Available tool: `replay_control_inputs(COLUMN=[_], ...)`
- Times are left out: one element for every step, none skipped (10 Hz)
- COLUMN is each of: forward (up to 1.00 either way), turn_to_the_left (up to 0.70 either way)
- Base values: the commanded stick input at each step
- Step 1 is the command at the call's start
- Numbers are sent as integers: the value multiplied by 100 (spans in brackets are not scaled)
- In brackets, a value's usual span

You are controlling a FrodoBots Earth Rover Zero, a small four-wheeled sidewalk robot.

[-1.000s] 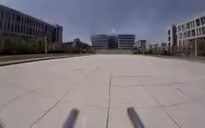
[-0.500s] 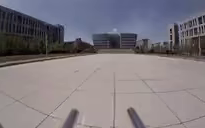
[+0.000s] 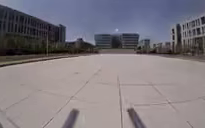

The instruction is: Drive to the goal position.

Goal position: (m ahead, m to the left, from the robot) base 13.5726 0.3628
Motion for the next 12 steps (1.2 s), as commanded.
replay_control_inputs(forward=[70, 70, 70, 70, 70, 70, 70, 70, 70, 70, 70, 70], turn_to_the_left=[0, 0, 0, 0, 0, -6, -30, -32, -34, -34, -34, -30])
